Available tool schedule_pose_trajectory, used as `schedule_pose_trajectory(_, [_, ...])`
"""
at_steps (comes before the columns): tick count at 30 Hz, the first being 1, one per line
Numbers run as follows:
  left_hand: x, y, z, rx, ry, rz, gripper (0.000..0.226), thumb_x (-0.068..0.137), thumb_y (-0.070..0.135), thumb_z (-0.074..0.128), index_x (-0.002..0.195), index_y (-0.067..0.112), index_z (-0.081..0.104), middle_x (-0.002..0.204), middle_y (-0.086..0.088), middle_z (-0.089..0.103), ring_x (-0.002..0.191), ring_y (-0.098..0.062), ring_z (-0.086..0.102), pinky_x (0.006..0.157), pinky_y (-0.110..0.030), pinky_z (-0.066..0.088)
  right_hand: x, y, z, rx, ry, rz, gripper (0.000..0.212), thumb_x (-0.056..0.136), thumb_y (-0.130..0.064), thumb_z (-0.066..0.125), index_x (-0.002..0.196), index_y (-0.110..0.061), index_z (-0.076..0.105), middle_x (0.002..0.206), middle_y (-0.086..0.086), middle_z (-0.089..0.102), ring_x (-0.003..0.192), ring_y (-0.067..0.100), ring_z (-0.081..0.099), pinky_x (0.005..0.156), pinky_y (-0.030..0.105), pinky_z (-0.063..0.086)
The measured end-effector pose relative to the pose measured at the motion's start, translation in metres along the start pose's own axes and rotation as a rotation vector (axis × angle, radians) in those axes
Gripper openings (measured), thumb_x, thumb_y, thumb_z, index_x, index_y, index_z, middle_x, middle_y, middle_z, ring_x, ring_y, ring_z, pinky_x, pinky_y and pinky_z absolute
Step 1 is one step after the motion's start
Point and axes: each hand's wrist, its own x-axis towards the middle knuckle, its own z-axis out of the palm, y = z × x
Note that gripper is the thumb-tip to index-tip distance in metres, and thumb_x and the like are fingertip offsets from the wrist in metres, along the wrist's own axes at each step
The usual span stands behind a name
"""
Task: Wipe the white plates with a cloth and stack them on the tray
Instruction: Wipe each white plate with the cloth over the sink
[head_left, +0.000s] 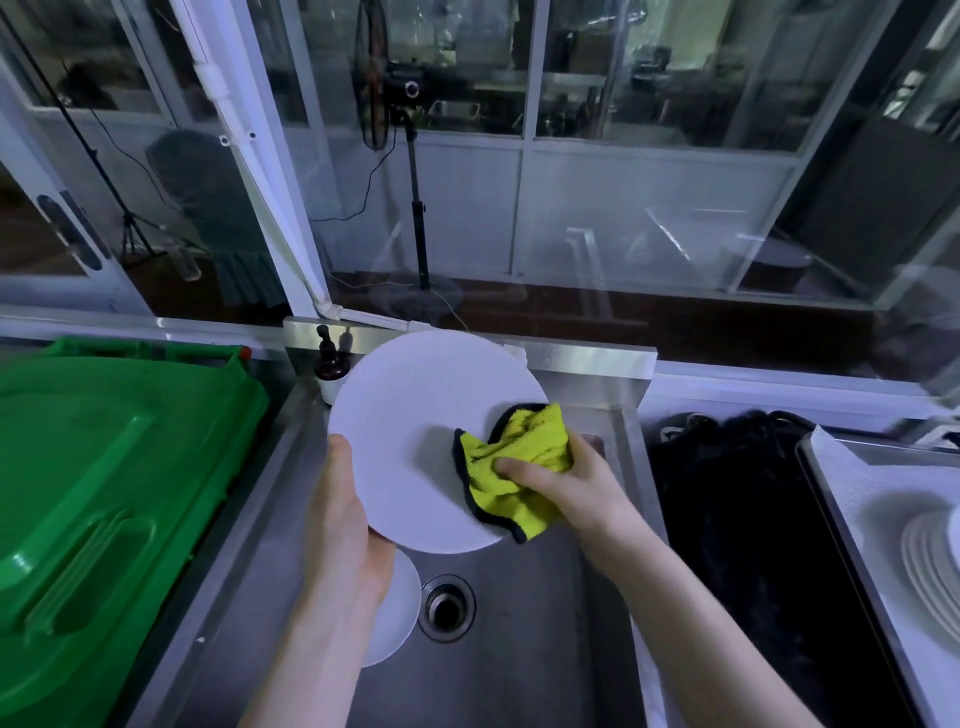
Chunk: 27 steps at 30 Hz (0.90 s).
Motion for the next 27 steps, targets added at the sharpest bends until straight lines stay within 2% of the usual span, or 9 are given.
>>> schedule_pose_trajectory(2, [0.001,-0.001,0.001,0.046,0.022,0.032,0.030,0.106,0.040,0.046,0.123,0.029,0.068,0.117,0.005,0.076,0.110,-0.022,0.071,0.094,-0.046,0.055,-0.005,0.014,0.010,0.213,0.011,0.138,0.055,0.066,-0.022,0.086,0.114,-0.008,0.065,0.102,0.013,0.075,0.095,0.033,0.072,0.085,0.054,0.057])
schedule_pose_trajectory(3, [0.001,-0.003,0.000,0.095,0.035,0.050,0.022,0.105,0.030,0.051,0.114,0.031,0.071,0.111,0.006,0.077,0.105,-0.021,0.073,0.089,-0.044,0.056,-0.005,0.019,0.014,0.302,0.045,0.196,0.045,0.073,-0.012,0.081,0.114,-0.004,0.065,0.102,0.017,0.074,0.094,0.038,0.071,0.082,0.054,0.058])
schedule_pose_trajectory(5, [0.002,-0.006,-0.004,0.221,0.040,0.074,0.025,0.102,0.018,0.057,0.100,0.036,0.075,0.104,0.008,0.078,0.097,-0.017,0.075,0.085,-0.044,0.058,-0.002,0.022,0.016,0.410,0.110,0.263,0.034,0.079,-0.002,0.075,0.111,0.000,0.066,0.102,0.021,0.073,0.094,0.040,0.071,0.078,0.050,0.058])
schedule_pose_trajectory(7, [0.005,-0.003,-0.011,0.291,-0.007,0.085,0.026,0.100,0.019,0.060,0.101,0.040,0.075,0.107,0.008,0.078,0.096,-0.016,0.075,0.083,-0.046,0.059,0.004,0.018,0.012,0.404,0.107,0.250,0.030,0.080,-0.005,0.076,0.109,0.001,0.068,0.100,0.020,0.074,0.092,0.036,0.072,0.075,0.044,0.059])
schedule_pose_trajectory(11, [0.019,0.018,-0.032,0.431,-0.169,0.022,0.019,0.081,0.034,0.070,0.098,0.040,0.076,0.105,0.004,0.079,0.094,-0.018,0.076,0.075,-0.039,0.060,0.020,-0.013,-0.011,0.110,-0.018,0.093,0.037,0.077,-0.004,0.078,0.111,0.004,0.067,0.099,0.017,0.075,0.093,0.033,0.072,0.085,0.045,0.058])
schedule_pose_trajectory(15, [0.019,0.025,-0.027,0.633,-0.382,0.002,0.019,0.082,0.030,0.068,0.099,0.029,0.076,0.101,-0.005,0.079,0.093,-0.023,0.074,0.081,-0.038,0.055,0.035,-0.054,-0.017,-0.334,-0.267,-0.060,0.023,0.073,-0.010,0.085,0.093,-0.013,0.075,0.090,0.003,0.077,0.085,0.018,0.074,0.074,0.026,0.059])
schedule_pose_trajectory(19, [0.011,0.012,-0.021,0.528,-0.311,0.053,0.022,0.097,0.013,0.062,0.105,0.027,0.077,0.104,-0.007,0.078,0.094,-0.022,0.074,0.085,-0.040,0.056,0.032,-0.047,-0.014,-0.145,-0.245,-0.081,0.029,0.075,0.001,0.079,0.102,-0.002,0.071,0.098,0.014,0.076,0.090,0.028,0.073,0.077,0.032,0.059])
schedule_pose_trajectory(23, [0.002,0.002,-0.024,0.574,-0.314,0.085,0.021,0.098,0.012,0.061,0.102,0.024,0.077,0.094,0.001,0.078,0.084,-0.014,0.071,0.070,-0.023,0.055,0.015,-0.016,-0.030,0.038,-0.201,-0.017,0.026,0.072,-0.001,0.079,0.097,-0.002,0.072,0.096,0.017,0.075,0.083,0.027,0.074,0.068,0.030,0.058])
schedule_pose_trajectory(27, [0.005,-0.006,-0.024,0.392,-0.088,0.025,0.008,0.094,0.020,0.069,0.095,0.022,0.076,0.092,0.002,0.075,0.085,-0.018,0.066,0.077,-0.037,0.052,-0.006,0.021,-0.038,0.158,-0.165,0.088,0.041,0.067,-0.010,0.080,0.105,0.002,0.069,0.105,0.023,0.072,0.094,0.036,0.072,0.077,0.038,0.058])
